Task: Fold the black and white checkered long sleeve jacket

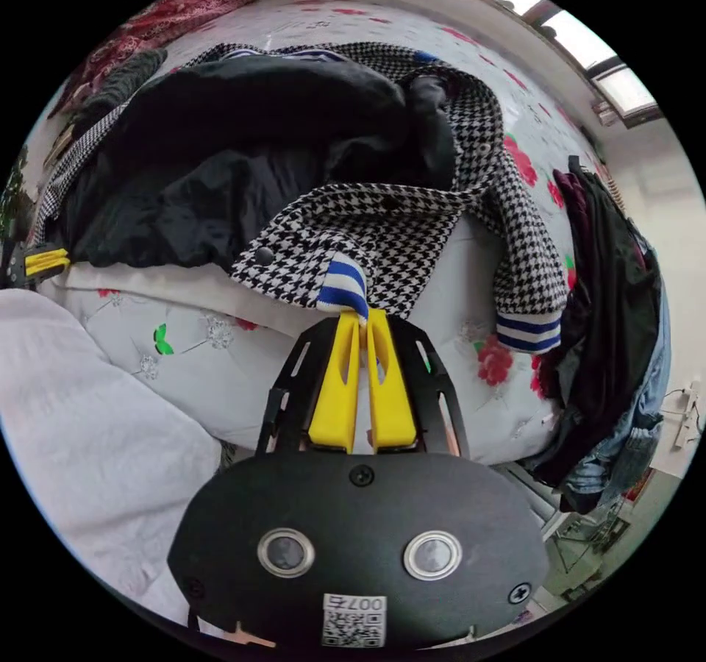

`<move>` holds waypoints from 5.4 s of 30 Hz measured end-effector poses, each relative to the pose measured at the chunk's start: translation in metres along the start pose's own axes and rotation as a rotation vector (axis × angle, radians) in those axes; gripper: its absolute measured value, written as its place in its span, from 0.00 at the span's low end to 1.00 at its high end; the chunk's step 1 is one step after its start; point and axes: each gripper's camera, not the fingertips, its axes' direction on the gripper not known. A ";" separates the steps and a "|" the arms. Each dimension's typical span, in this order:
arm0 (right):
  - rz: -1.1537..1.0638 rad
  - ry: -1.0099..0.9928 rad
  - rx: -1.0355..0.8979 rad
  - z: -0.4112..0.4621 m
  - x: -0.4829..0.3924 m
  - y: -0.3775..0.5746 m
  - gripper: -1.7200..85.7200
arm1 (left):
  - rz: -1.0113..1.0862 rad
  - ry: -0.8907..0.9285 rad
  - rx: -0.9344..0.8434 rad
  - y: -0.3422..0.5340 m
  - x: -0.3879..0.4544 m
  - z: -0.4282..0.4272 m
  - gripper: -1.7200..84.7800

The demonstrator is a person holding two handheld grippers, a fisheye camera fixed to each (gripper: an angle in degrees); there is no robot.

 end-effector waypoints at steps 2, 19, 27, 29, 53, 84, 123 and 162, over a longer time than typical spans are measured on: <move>0.067 0.069 0.003 -0.009 0.022 0.030 0.03 | 0.048 0.142 0.071 0.015 0.009 -0.018 0.01; 0.466 -0.365 0.300 -0.056 -0.022 0.122 0.02 | -0.053 -0.253 -0.059 0.049 -0.060 -0.007 0.06; 0.195 -0.384 0.250 -0.056 -0.113 0.100 0.02 | -0.664 -0.096 0.390 0.137 -0.340 -0.182 0.03; 0.177 -0.403 0.238 -0.051 -0.125 0.099 0.02 | -0.866 -0.042 0.504 0.178 -0.395 -0.209 0.06; -0.251 -0.178 -0.082 0.065 -0.270 0.037 0.08 | -1.008 0.156 0.260 0.413 -0.239 -0.034 0.19; -0.155 -0.521 0.328 -0.015 -0.132 -0.037 0.09 | -0.545 0.407 1.072 0.523 -0.241 -0.216 0.08; 0.182 -1.151 -0.246 0.236 -0.064 -0.318 0.05 | -0.601 0.101 0.103 0.306 -0.168 -0.025 0.08; -0.278 -0.655 0.138 0.103 -0.055 -0.099 0.04 | -0.691 0.434 0.370 0.245 -0.183 -0.036 0.15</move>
